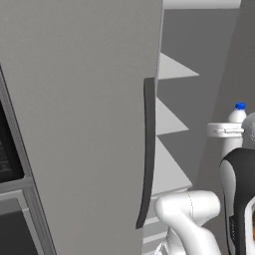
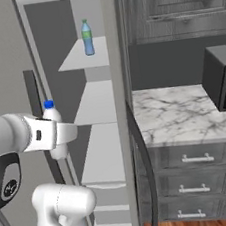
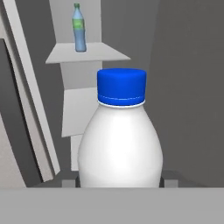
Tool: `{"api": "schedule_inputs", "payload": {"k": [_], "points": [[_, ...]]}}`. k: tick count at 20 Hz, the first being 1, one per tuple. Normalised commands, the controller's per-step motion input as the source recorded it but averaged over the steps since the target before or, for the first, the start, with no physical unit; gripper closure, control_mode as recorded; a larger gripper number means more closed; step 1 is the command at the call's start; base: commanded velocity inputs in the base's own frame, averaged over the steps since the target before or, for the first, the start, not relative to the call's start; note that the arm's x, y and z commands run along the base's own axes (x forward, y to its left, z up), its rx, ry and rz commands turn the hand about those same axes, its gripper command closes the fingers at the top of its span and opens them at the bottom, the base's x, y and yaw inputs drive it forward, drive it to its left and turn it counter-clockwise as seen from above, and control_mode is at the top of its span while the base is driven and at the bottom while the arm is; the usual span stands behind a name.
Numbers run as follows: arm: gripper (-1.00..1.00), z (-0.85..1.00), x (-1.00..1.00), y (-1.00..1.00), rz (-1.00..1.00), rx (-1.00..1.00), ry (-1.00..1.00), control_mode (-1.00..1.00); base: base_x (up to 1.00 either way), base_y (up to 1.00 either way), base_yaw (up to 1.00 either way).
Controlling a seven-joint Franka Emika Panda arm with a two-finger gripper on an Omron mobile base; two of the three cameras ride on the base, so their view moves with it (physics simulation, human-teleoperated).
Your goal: Take the bottled waters from the counter and place them in the freezer to freeze. Close the freezer door after placing the bottles.
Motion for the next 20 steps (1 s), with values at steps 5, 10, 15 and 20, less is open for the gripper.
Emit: {"api": "schedule_inputs", "payload": {"k": [5,10,15,20], "points": [[1.0,0.0,0.0,0.0,0.0,0.0,0.0,1.0,0.14,-0.07,0.03],[1.0,0.0,0.0,0.0,0.0,0.0,0.0,1.0,0.12,0.0,0.01],[1.0,0.0,0.04,0.0,0.0,0.0,0.0,-1.0,0.09,0.0,0.01],[1.0,0.11,0.29,0.0,0.01,0.0,0.0,-1.0,0.0,0.0,0.0]]}}
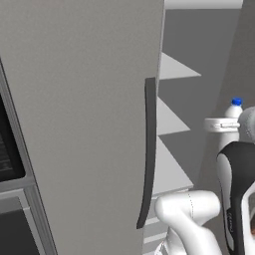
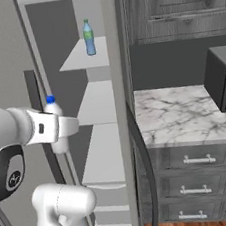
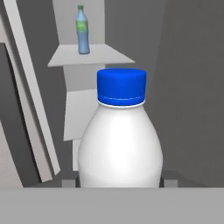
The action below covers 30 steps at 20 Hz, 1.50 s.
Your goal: Take the bottled waters from the counter and place them in the freezer to freeze. Close the freezer door after placing the bottles.
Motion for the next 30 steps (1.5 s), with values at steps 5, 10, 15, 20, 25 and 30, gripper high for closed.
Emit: {"api": "schedule_inputs", "payload": {"k": [5,10,15,20,25,30], "points": [[1.0,0.12,0.45,0.03,0.09,0.0,-0.03,-1.0,0.0,0.0,0.0],[1.0,0.19,0.46,0.02,0.1,-0.01,-0.2,-1.0,0.0,0.0,0.0],[1.0,0.08,0.41,0.0,0.12,-0.01,-0.29,-1.0,0.0,0.0,0.0],[1.0,0.3,0.47,0.0,0.07,0.0,0.0,-1.0,0.0,0.0,0.0],[1.0,0.34,0.3,0.0,0.01,0.0,0.12,-1.0,0.0,0.0,0.0],[1.0,0.0,0.21,0.0,-0.01,0.0,0.0,-1.0,0.0,0.0,0.0]]}}
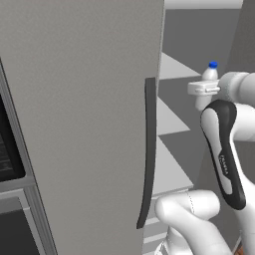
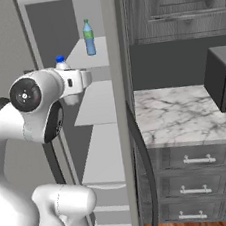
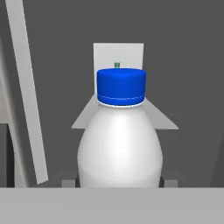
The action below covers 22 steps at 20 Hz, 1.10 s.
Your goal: Take the bottled waters from the counter and place them in the freezer to freeze. Close the freezer door after placing the bottles.
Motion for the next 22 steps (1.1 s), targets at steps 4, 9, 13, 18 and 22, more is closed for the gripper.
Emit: {"api": "schedule_inputs", "payload": {"k": [4,9,13,18,22], "points": [[1.0,0.02,0.23,0.0,0.0,-0.02,0.0,-1.0,0.0,0.0,0.0],[1.0,0.22,0.4,0.0,0.01,0.0,0.08,-1.0,0.0,0.0,0.0],[1.0,0.18,0.34,0.0,0.0,0.0,0.0,-1.0,0.0,0.0,0.0],[1.0,0.13,0.35,0.0,0.0,0.0,0.0,-1.0,0.0,0.0,0.0],[1.0,0.0,0.36,0.0,0.0,0.0,-0.09,-1.0,0.0,0.0,0.0]]}}
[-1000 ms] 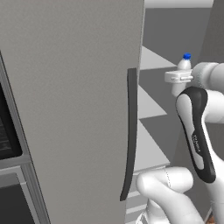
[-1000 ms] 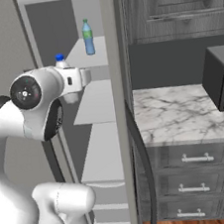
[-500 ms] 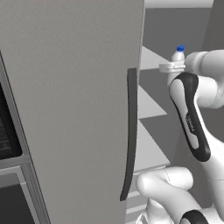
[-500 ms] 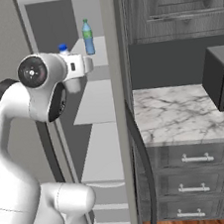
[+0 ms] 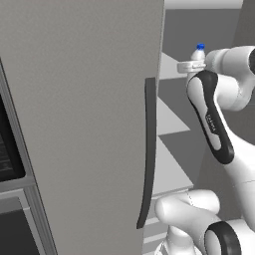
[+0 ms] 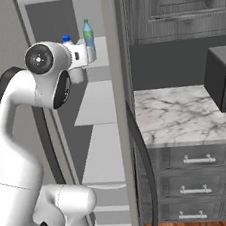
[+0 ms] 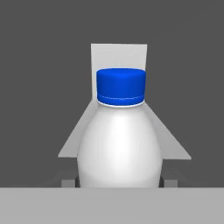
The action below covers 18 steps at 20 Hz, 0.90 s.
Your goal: Take the bottled waters from the counter and place them in the freezer to freeze. Close the freezer door after placing the bottles.
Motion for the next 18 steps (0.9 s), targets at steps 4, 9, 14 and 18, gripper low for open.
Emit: {"api": "schedule_inputs", "payload": {"k": [4,9,14,18], "points": [[1.0,0.03,0.33,0.0,0.0,0.0,-0.14,-1.0,0.0,0.0,0.0],[1.0,0.09,0.29,0.0,0.0,0.0,-0.05,-1.0,0.0,0.0,0.0],[1.0,0.08,0.33,0.0,0.04,0.0,0.0,-1.0,0.0,0.0,0.0],[1.0,-0.01,0.34,-0.06,0.04,0.03,0.0,-1.0,0.0,0.0,0.0]]}}
